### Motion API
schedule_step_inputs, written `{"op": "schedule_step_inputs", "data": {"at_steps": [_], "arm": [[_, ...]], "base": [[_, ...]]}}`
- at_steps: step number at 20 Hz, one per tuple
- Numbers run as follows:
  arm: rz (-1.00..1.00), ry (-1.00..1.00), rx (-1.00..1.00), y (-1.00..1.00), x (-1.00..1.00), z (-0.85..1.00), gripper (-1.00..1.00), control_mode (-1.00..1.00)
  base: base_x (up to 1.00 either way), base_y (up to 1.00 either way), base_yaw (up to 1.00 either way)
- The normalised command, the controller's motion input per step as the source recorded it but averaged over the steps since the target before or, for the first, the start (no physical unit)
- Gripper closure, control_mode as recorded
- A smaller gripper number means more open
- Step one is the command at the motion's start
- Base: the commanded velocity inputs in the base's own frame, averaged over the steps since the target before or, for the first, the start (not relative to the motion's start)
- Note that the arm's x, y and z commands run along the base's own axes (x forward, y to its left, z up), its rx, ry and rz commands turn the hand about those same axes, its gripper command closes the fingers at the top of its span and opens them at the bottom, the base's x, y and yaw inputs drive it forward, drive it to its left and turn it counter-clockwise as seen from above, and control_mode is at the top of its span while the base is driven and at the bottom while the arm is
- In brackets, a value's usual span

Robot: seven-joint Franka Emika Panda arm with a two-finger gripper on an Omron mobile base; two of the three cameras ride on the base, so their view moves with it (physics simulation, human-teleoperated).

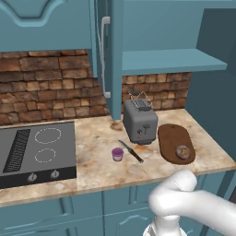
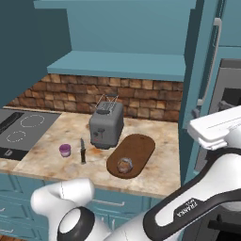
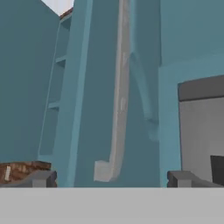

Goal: Pick the bread, place it on the cutting board, pick the jam, place it on the counter, and close the cabinet.

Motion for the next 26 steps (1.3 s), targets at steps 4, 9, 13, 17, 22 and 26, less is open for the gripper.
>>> {"op": "schedule_step_inputs", "data": {"at_steps": [4, 9, 13, 17, 22, 26], "arm": [[0.11, 0.0, 0.0, -0.1, 0.15, 0.0, -1.0, -1.0], [0.11, 0.0, 0.0, -0.04, 0.14, 0.0, -1.0, -1.0], [0.1, 0.0, 0.0, 0.0, 0.06, 0.0, -1.0, -1.0], [0.09, 0.0, 0.0, 0.0, 0.02, 0.0, -1.0, -1.0], [0.06, 0.0, 0.0, 0.0, 0.01, 0.0, -1.0, -1.0], [0.02, 0.0, 0.0, 0.1, 0.0, 0.0, -1.0, -1.0]], "base": [[0.0, 0.0, 0.0], [0.0, 0.0, 0.0], [0.0, 0.0, 0.0], [0.0, 0.0, 0.0], [0.0, 0.0, 0.0], [0.0, 0.0, 0.0]]}}
